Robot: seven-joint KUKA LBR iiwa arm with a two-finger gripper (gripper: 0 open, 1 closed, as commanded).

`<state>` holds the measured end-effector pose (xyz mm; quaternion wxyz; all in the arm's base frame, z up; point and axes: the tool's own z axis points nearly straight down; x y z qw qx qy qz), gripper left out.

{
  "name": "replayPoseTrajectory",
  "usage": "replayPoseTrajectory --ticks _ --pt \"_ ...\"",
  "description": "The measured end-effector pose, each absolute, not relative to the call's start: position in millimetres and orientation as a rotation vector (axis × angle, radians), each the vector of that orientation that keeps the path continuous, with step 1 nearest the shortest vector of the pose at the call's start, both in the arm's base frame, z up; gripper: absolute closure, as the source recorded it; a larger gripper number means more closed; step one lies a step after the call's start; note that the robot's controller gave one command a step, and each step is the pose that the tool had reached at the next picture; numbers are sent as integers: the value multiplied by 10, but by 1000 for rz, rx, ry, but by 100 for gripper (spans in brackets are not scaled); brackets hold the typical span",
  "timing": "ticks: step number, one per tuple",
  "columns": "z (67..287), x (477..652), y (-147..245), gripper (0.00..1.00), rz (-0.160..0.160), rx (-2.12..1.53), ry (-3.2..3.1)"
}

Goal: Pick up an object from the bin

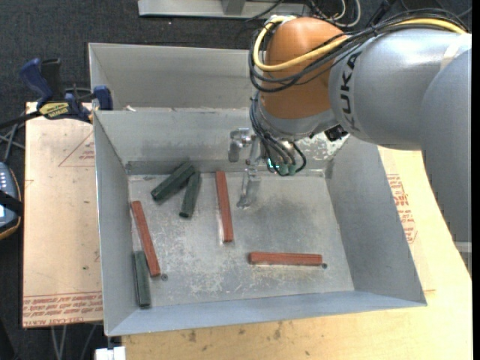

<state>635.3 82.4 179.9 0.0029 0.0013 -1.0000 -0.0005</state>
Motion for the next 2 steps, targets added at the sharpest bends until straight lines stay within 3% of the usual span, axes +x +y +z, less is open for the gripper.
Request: replayPoseTrajectory --ticks 1,2 --pt "1848 6371 821 0 -2 2 -3144" --pt "1508 6238 686 0 -3 110 -3148"
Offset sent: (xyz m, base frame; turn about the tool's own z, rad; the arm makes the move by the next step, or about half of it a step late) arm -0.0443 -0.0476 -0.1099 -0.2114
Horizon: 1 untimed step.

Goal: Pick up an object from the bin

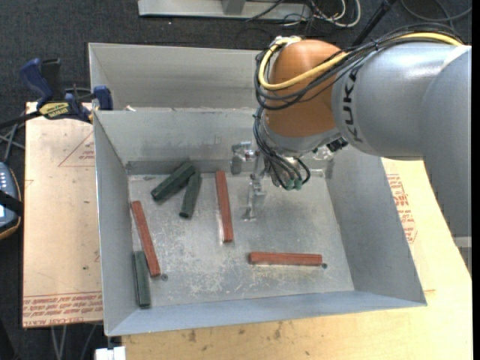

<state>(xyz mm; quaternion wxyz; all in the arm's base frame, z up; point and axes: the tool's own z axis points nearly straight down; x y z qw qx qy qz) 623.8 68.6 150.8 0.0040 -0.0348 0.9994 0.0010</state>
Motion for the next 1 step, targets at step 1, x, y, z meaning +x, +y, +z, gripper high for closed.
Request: replayPoseTrajectory --ticks 1 --pt "1035 6275 190 0 3 -146 3134"
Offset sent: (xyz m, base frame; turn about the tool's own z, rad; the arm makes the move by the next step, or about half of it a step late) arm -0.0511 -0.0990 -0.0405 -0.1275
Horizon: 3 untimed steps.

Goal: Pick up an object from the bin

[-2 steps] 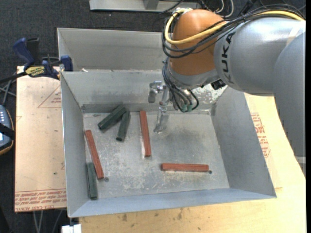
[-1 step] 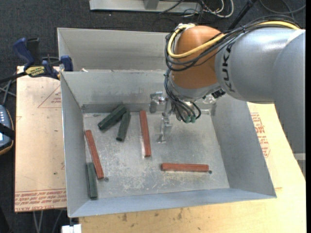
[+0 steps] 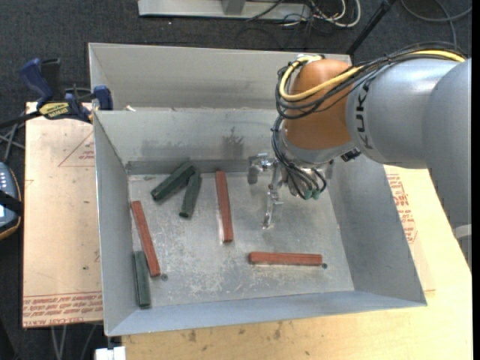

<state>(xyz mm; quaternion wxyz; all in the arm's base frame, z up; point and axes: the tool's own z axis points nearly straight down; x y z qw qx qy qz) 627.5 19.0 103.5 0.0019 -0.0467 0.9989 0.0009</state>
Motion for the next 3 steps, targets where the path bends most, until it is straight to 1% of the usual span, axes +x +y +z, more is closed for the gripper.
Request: replayPoseTrajectory --ticks 1,2,3 --pt "1064 5785 -239 0 2 -300 3128" --pt "1253 5595 -551 0 2 -439 3111" --pt "1268 5549 -586 0 -3 -435 3104"
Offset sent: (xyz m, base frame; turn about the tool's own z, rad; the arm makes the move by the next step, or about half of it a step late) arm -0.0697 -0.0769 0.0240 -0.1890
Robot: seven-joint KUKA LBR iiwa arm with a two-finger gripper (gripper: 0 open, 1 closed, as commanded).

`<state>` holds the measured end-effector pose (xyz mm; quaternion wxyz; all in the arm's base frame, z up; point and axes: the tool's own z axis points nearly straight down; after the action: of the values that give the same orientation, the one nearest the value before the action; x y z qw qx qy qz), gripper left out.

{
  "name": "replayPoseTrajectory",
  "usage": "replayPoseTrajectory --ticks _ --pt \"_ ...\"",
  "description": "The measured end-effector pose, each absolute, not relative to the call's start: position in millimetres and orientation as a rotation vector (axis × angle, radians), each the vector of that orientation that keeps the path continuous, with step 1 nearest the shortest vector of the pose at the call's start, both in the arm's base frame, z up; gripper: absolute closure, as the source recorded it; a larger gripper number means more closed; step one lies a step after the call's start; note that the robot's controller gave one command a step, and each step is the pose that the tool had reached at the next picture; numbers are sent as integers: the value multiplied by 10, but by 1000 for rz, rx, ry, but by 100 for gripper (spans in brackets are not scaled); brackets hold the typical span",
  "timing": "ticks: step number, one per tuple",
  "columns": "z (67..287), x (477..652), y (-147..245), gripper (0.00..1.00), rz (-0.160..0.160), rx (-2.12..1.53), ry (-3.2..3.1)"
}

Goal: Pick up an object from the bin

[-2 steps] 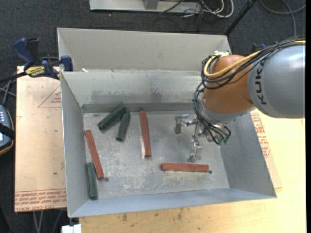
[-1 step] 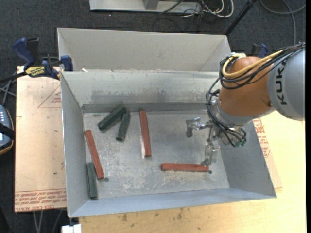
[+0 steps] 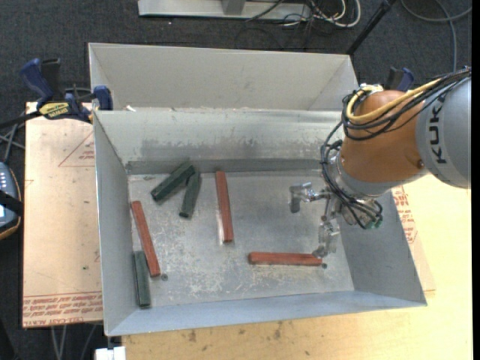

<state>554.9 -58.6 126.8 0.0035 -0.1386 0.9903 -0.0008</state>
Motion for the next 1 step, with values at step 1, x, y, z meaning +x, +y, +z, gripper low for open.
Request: replayPoseTrajectory --ticks 1 --pt "1016 5147 -414 0 13 -716 3061"
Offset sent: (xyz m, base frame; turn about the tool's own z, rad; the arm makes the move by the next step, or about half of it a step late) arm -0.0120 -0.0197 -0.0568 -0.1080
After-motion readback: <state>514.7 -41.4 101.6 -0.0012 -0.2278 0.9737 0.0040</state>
